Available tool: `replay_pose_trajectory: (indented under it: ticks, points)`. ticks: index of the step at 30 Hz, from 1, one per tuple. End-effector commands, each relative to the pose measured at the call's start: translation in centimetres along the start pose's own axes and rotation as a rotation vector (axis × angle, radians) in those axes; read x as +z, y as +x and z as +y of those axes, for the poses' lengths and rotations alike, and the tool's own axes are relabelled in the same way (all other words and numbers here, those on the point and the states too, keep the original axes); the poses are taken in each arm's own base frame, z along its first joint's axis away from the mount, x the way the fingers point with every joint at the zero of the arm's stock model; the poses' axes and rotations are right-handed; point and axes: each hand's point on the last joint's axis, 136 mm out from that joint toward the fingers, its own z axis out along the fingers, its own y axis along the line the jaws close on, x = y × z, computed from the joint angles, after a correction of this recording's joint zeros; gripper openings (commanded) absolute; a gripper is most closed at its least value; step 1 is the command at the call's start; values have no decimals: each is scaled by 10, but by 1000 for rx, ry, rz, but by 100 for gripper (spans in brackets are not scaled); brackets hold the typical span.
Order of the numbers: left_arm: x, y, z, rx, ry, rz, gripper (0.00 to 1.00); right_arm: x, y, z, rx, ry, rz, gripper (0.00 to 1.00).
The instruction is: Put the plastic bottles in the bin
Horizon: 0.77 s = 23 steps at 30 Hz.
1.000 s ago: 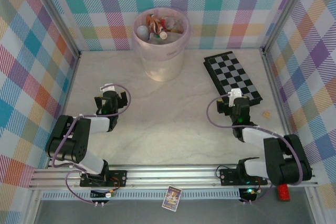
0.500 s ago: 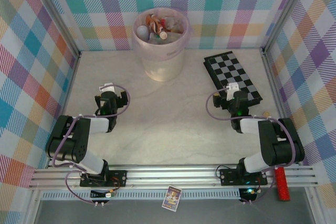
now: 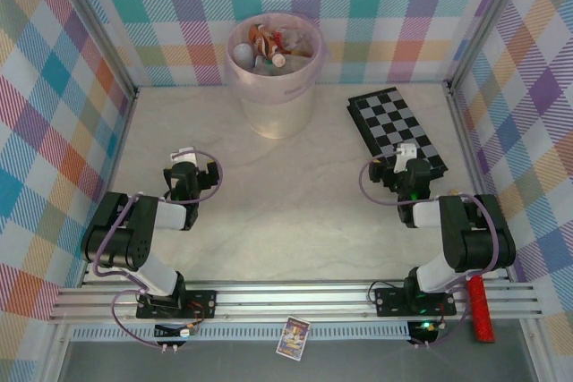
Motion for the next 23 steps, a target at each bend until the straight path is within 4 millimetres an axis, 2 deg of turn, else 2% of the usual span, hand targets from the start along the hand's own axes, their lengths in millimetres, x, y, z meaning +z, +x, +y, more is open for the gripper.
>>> replay_pose_trajectory:
  ticks: [1, 23]
  points:
    - [0, -13, -1, -9, 15, -51, 100, 2, -15, 1, 18, -16, -38, 99]
    - [0, -13, -1, -9, 16, -50, 100, 3, -14, 2, 26, -41, -28, 99]
